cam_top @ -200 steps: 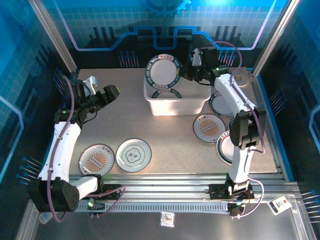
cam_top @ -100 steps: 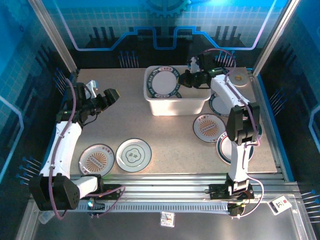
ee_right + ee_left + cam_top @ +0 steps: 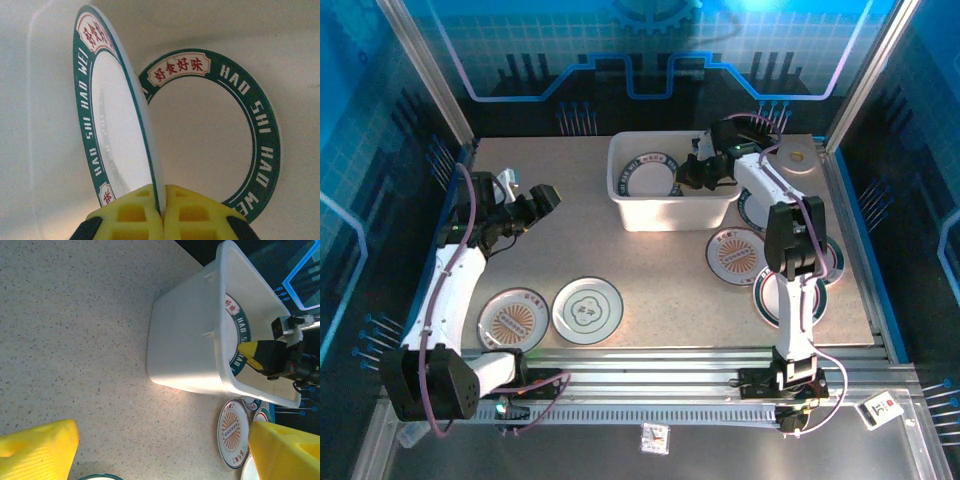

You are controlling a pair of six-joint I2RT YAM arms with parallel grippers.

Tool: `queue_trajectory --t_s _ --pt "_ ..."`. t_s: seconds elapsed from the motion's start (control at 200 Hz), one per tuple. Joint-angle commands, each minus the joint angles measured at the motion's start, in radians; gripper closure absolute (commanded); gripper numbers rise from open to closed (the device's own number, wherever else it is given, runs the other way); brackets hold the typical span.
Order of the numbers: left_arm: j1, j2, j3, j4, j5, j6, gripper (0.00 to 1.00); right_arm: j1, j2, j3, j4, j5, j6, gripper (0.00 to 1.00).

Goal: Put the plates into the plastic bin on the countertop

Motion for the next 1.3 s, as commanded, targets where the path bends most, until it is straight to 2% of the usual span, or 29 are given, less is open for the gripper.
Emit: queue_trajectory --t_s 0.0,0.255,0.325,0.46,0.635,0.68,1.081,1.296 --pt "0.010 -0.015 -0.021 0.016 0.013 -0.020 0.11 0.009 0.032 0.037 -0.034 -0.017 -0.022 1.00" --pt "0.011 -0.033 -0.040 -0.004 0.011 -0.021 0.11 0.016 0.038 0.023 -0.052 0.081 -0.025 0.94" --pt "0.010 -0.035 -0.040 -0.025 0.013 -0.017 0.11 0.018 0.034 0.022 -0.062 0.111 -0.028 0.89" --pt "0.010 -0.039 -0.035 -0.090 0.011 0.000 0.11 0.018 0.028 0.031 -0.095 0.142 -0.019 0.72" --pt "0.010 -0.049 -0.035 -0.132 0.018 0.028 0.11 0.020 0.004 0.025 -0.109 0.176 -0.022 0.59" --pt "0.010 -0.044 -0.027 -0.145 0.019 0.035 0.11 0.020 -0.004 0.021 -0.107 0.178 -0.021 0.53" --pt "0.010 -0.029 -0.025 -0.275 -0.005 0.088 0.11 0.031 -0.142 -0.045 -0.075 0.233 -0.045 0.17" --pt "0.010 -0.015 -0.051 -0.333 -0.023 0.132 0.11 0.031 -0.214 -0.095 -0.059 0.257 -0.060 0.07"
